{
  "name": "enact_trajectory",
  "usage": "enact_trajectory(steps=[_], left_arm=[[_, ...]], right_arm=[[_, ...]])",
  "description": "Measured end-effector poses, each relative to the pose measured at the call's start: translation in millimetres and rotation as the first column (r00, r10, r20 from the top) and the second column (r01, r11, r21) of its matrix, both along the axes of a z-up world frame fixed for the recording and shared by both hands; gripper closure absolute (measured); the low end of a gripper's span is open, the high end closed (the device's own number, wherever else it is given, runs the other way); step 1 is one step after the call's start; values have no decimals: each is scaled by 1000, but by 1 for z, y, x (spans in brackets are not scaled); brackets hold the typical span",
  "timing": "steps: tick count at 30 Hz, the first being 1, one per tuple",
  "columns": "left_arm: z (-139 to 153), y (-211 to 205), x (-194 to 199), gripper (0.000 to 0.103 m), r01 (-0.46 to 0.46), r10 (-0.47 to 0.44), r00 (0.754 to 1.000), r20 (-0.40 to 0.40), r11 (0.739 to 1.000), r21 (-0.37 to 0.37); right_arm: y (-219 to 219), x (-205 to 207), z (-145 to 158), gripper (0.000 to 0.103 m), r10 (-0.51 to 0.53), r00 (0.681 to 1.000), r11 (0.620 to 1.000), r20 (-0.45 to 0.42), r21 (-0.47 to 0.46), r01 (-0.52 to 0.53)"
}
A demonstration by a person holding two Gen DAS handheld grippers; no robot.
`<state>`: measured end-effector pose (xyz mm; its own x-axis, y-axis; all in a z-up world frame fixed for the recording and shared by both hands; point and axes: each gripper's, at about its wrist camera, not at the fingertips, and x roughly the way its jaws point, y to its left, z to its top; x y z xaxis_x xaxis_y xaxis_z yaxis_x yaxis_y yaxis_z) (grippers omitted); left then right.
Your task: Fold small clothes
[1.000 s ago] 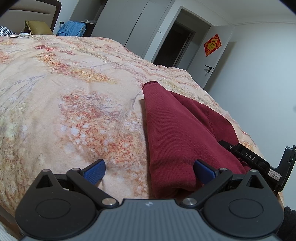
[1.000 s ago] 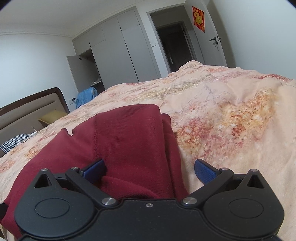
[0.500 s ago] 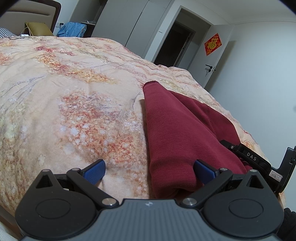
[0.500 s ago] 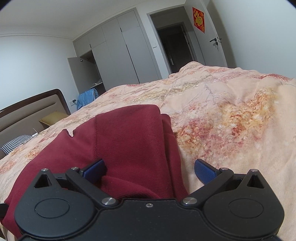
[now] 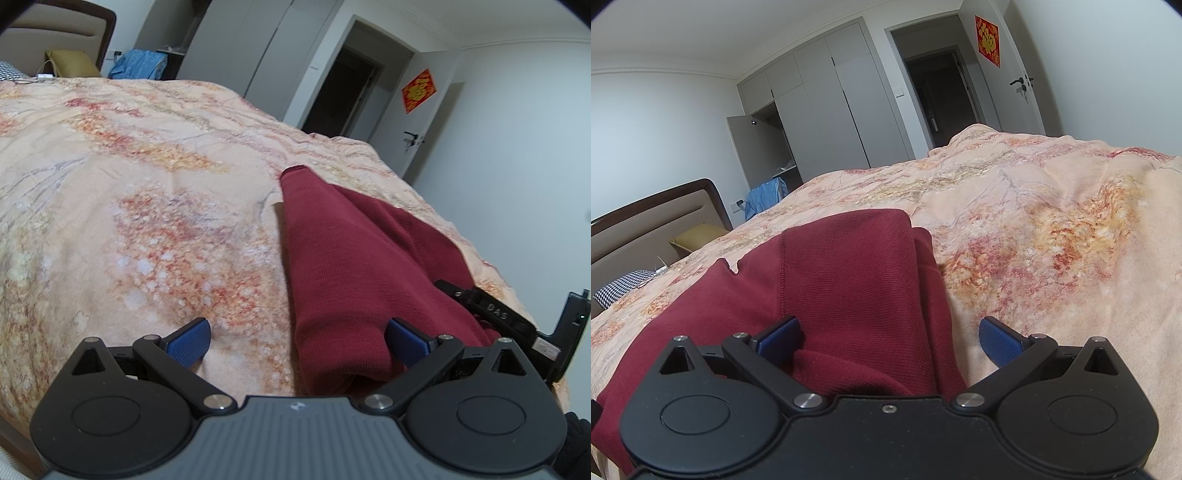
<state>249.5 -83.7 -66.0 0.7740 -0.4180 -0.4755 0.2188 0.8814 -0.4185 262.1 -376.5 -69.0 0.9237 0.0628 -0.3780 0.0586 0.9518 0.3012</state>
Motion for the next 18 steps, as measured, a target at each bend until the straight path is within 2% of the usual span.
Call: enact_trajectory(steps=[6,11,16,18], left_arm=[[11,4,-1,0,11,-9,998,60,999,-38],[17,7,18,0,4,-1,998,60,999,-50],[17,0,62,0,50,-50,998,-40,999,-16],[15,-4,79,0,79,-79,994,-74,997,-4]], right_arm=[[0,0,1,0,0,1000,1000,1,-1,0],[0,-1,0,0,0,1000,1000,1,0,0],[-1,0,5,1,6,1000,1000,-6,0,-6],[-3,2,9,5,20,1000,1000,-21,12,-20]])
